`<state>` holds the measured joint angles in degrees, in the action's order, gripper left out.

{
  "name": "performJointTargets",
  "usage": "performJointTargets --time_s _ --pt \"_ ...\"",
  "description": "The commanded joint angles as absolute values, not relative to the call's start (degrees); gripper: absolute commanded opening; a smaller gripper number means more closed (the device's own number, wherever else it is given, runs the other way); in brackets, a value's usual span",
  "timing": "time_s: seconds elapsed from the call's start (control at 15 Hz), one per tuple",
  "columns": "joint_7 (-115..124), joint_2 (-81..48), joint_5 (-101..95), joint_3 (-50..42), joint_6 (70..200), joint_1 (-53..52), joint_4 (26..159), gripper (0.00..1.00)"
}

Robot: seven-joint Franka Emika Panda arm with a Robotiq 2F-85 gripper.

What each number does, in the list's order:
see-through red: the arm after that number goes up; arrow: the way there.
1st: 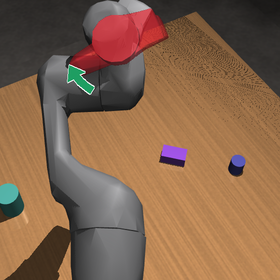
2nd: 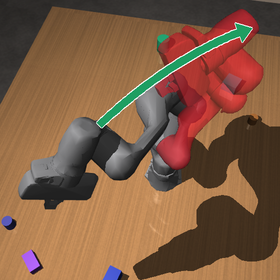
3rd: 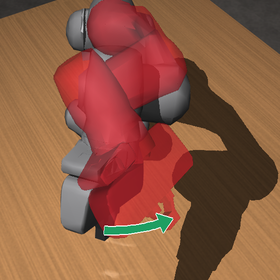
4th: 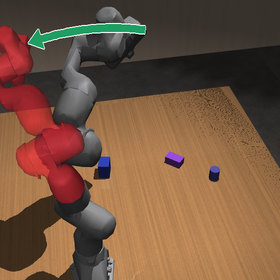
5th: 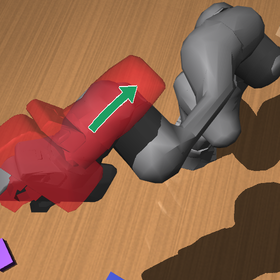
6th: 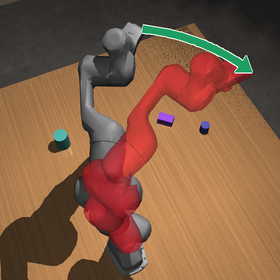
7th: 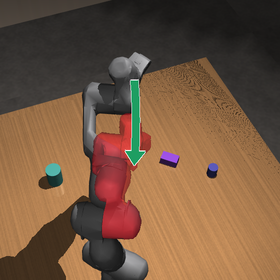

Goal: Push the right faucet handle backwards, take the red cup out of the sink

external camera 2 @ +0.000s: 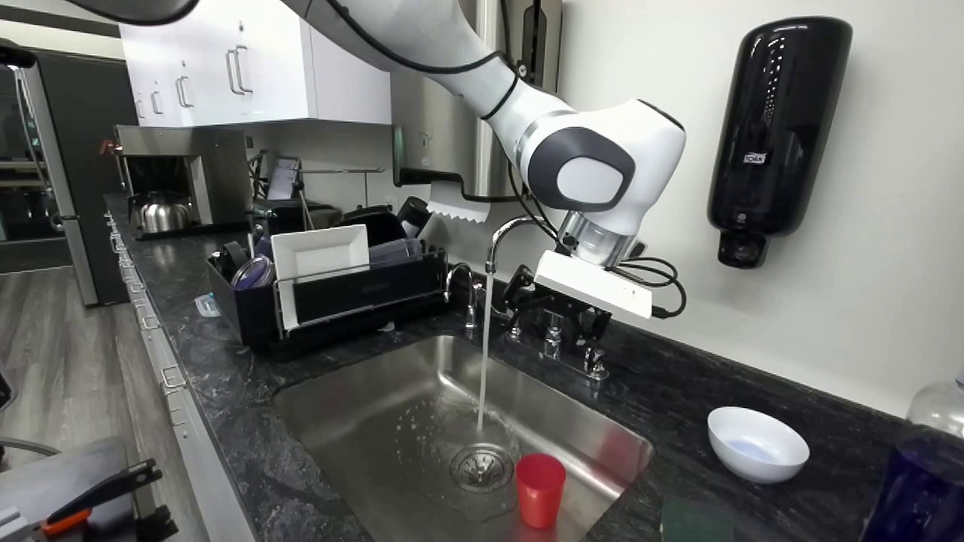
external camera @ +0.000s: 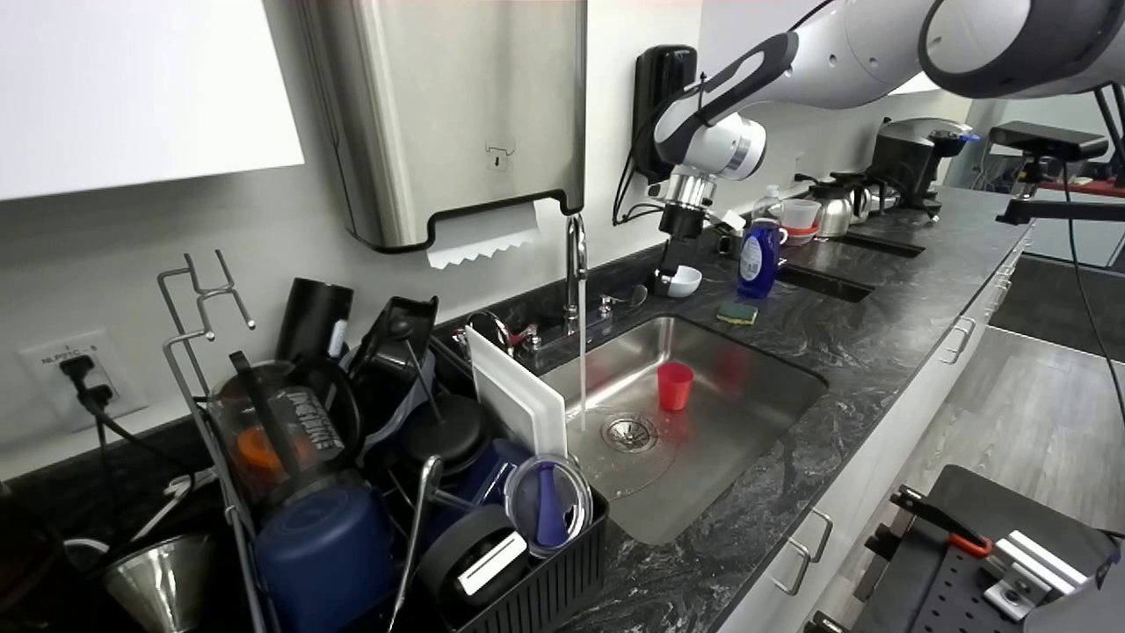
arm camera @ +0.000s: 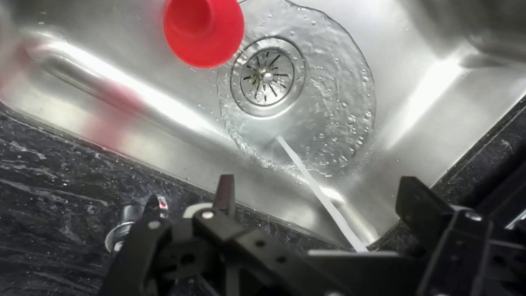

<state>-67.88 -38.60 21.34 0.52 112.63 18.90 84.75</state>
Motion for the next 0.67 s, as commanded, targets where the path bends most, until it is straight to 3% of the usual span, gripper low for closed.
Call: performJointTargets --time_s 0.0,0.6 --pt "-69.39 -41.9 21.93 2.39 109.07 20.39 80.05 1.0" --pt "-68.79 -44.24 22.12 3.32 112.75 20.16 77.61 1.0"
